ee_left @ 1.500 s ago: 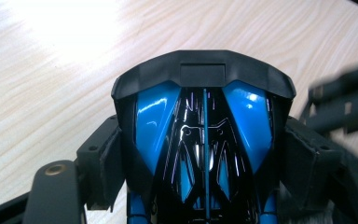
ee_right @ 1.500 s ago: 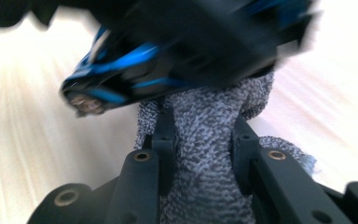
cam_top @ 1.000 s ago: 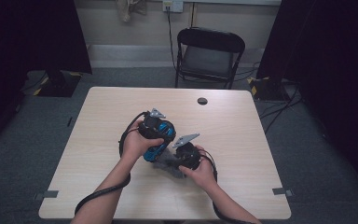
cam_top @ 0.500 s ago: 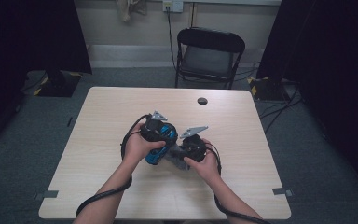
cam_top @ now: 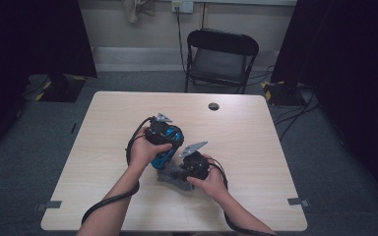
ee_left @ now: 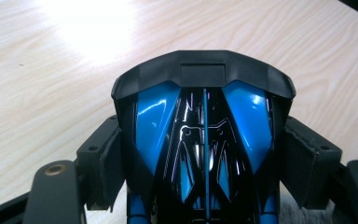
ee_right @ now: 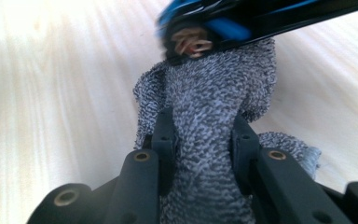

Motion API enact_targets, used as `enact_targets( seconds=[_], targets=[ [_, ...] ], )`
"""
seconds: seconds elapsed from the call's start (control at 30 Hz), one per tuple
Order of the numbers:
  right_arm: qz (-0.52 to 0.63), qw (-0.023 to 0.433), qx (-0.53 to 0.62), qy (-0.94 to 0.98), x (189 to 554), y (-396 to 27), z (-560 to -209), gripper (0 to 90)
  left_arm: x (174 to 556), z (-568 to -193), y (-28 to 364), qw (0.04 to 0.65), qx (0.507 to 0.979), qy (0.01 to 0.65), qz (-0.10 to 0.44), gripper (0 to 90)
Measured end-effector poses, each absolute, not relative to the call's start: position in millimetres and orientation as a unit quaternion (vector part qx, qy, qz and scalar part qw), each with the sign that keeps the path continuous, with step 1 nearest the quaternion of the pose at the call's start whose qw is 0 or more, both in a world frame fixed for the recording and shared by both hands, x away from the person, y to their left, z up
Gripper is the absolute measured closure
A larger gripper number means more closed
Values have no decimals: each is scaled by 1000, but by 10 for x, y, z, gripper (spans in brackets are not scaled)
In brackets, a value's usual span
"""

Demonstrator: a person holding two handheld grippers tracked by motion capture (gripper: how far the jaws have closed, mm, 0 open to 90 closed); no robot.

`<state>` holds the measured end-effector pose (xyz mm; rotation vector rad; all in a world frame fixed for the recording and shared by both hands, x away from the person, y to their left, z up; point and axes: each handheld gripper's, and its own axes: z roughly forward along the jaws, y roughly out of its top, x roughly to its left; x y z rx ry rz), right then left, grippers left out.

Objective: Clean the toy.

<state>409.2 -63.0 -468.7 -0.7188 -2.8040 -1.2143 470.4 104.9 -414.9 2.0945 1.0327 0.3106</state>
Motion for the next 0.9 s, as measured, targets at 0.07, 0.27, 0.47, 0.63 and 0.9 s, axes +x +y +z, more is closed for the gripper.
enact_targets(
  seconds=[0.07, 0.27, 0.47, 0.63, 0.9],
  targets=[
    [-377, -7, -212, -901, 4065, -587, -4691, 705, 4720, -4133, 1058, 385, 819, 406, 127, 256],
    [-367, -25, -229, -901, 4143, -812, -4660, 703, 4730, -4091, 1248, 365, 824, 414, 127, 256],
    [-360, -85, -287, -883, 4356, -1308, -4506, 701, 4713, -4197, 1566, 338, 829, 427, 127, 256],
    [-363, -110, -349, -857, 4552, -1721, -4469, 700, 4731, -4331, 1740, 325, 826, 444, 120, 255],
    [-332, -152, -394, -843, 4722, -2140, -4446, 697, 4766, -4416, 1891, 309, 828, 452, 119, 255]
  ],
)
